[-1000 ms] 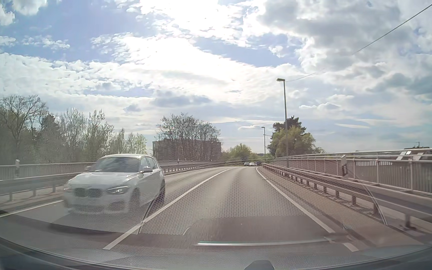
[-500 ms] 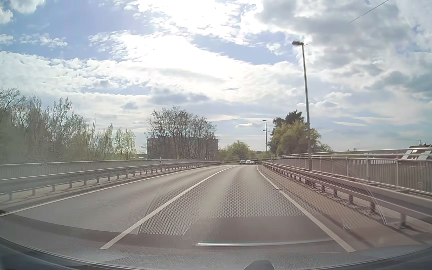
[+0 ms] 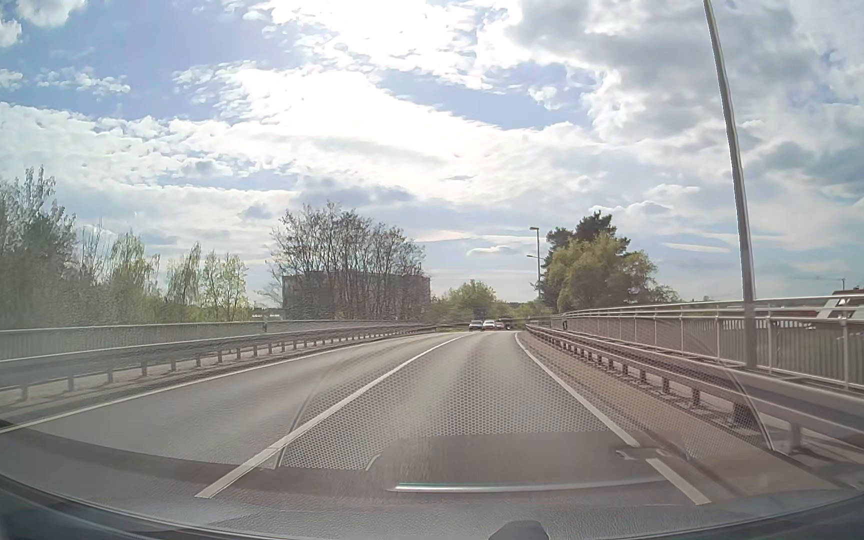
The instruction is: Follow the waypoints while adhering to traffic rules and regulations
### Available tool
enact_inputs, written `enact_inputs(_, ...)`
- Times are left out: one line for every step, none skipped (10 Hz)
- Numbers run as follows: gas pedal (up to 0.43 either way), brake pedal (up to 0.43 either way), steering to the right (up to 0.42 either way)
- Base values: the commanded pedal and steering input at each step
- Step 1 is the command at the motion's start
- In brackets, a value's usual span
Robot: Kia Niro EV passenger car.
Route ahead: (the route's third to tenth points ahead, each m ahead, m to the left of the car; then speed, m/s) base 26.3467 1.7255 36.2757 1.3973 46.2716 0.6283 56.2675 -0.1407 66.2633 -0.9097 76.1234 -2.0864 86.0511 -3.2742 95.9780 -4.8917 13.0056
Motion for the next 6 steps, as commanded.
enact_inputs(0.020, 0.000, 0.004)
enact_inputs(0.020, 0.000, 0.004)
enact_inputs(0.020, 0.000, 0.004)
enact_inputs(0.020, 0.000, 0.005)
enact_inputs(0.020, 0.000, 0.005)
enact_inputs(0.020, 0.000, 0.005)
